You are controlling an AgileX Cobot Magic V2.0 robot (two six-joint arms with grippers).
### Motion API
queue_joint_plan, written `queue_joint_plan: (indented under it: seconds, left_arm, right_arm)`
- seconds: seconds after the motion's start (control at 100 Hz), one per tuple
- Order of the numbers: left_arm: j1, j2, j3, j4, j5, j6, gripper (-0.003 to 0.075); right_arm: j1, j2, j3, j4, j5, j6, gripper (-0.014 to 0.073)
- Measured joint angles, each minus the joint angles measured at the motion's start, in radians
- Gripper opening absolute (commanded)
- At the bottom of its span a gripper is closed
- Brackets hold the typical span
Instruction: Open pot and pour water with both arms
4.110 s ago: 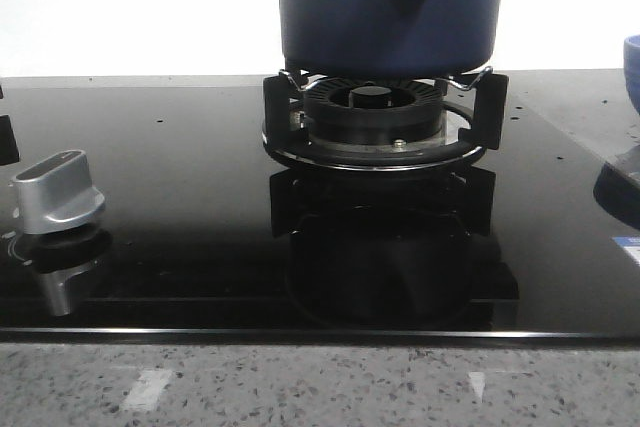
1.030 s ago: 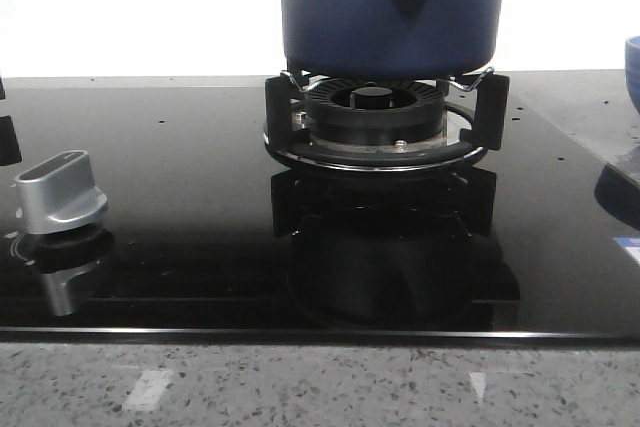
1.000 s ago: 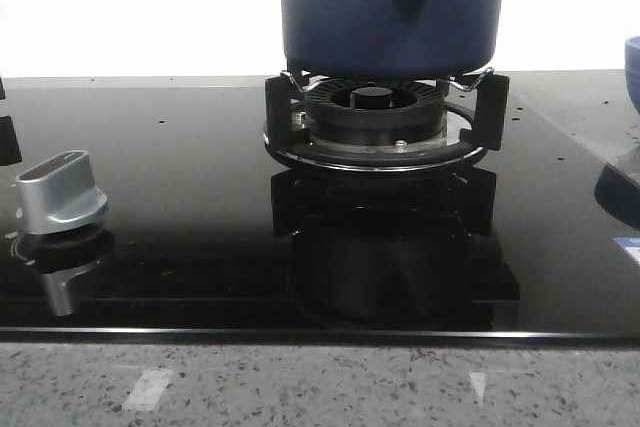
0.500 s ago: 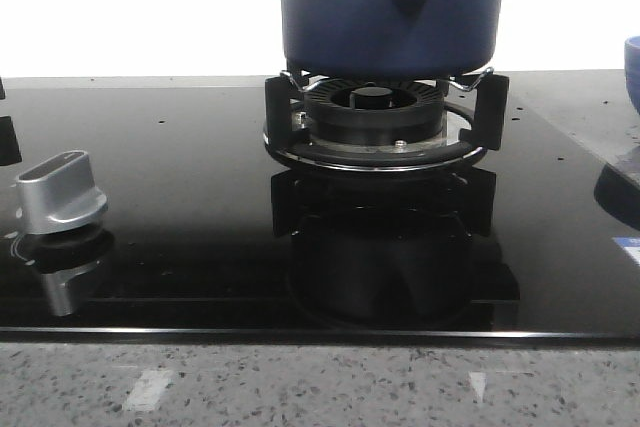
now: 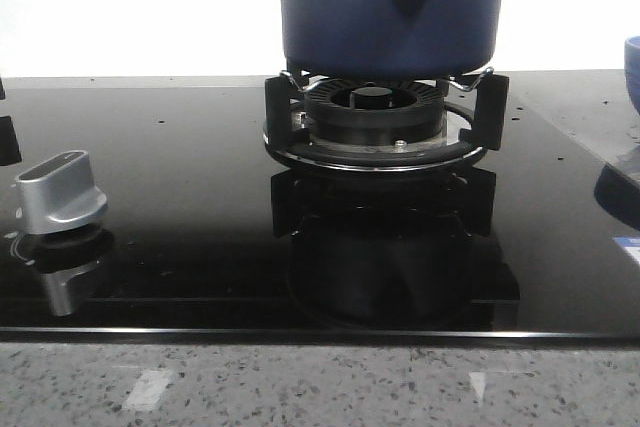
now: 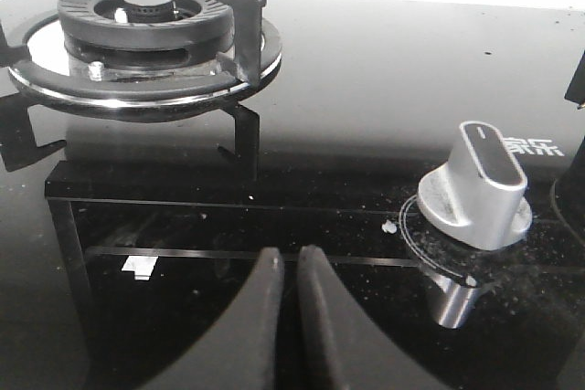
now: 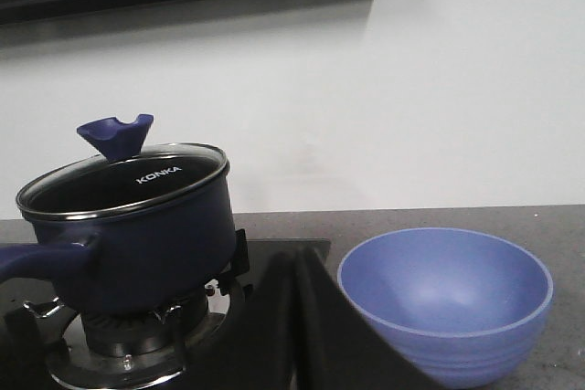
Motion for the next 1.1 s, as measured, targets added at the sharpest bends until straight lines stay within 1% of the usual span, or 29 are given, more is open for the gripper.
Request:
queue_joint_plan:
  seconds: [0.48,0.56,0.67,0.78,0.87,0.94,1.1]
  left_arm:
    - [0.002,0.0,0.0,-0.002,0.0,0.0,-0.002]
    - [0.002,0.0,0.0,-0.002,0.0,0.0,-0.002]
    - [0.002,0.0,0.0,-0.004,0.0,0.0,-0.002]
    - [0.006,0.0,0.0,-0.004,0.0,0.0,-0.002]
    - [0.006,0.0,0.0,-0.004,0.0,0.0,-0.002]
    - [0.006,0.0,0.0,-0.004,0.0,0.0,-0.002]
    - [0.006,0.0,0.0,-0.004,0.0,0.0,-0.002]
  right_arm:
    - [0.0,0.0,0.0,0.0,0.0,0.0,-0.007]
    - [-0.007,0.0,0.0,-0.009,0.04,0.006,-0.007]
    - [-0.071,0.0,0.028,-0.075,0.124,0.083,-0.0069]
    - [-0.179,0.0,0.096,-0.122,0.141,0.119,-0.007]
    - [-0.26,0.0,0.167,-0.131,0.112,0.129,-0.0069]
    - [-0.298,0.0,0.224,-0.133,0.073,0.132,-0.0069]
    - [-0.318,0.0,0.333,-0.138,0.008,0.136,-0.007]
